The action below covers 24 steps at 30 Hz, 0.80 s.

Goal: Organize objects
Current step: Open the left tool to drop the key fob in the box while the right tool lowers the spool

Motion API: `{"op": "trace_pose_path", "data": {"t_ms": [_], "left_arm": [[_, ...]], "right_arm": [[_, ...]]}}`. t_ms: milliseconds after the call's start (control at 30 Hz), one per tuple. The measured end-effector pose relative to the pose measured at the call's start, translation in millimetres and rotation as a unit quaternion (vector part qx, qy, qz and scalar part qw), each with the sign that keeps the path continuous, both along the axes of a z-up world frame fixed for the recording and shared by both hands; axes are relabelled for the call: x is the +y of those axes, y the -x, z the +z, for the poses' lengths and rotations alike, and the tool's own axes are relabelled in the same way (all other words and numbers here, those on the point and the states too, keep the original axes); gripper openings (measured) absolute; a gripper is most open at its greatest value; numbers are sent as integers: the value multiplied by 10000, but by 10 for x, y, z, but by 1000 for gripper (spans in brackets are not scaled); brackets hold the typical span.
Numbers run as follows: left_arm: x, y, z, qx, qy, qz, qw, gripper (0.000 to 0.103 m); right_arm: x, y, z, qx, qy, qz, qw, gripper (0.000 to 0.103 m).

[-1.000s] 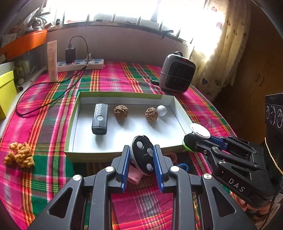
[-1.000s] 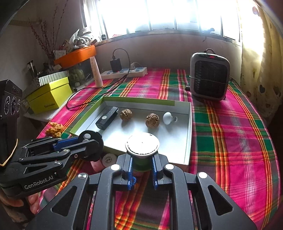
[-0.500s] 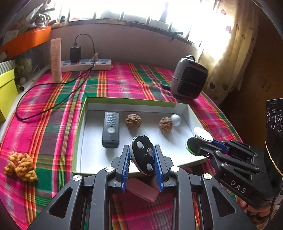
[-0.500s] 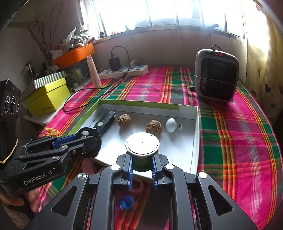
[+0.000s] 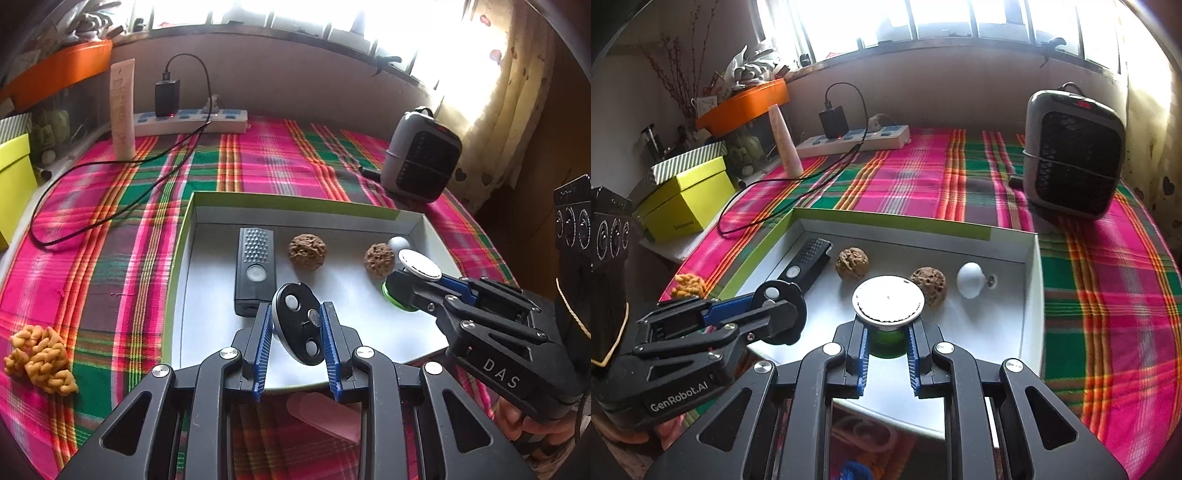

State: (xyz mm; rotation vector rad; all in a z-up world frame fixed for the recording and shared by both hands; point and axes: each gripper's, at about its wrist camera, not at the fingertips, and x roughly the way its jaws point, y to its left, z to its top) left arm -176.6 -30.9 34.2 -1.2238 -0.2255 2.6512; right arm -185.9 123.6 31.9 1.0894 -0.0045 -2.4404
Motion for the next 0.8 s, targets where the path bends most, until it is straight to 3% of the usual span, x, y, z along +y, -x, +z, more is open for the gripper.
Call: {"op": "trace_pose_path", "data": {"t_ms": [800], "left_arm": [[-31, 82, -60, -53, 59, 23, 10000, 24]], "right_arm": [[-181, 194, -194, -206, -200, 130, 9995, 18]]}}
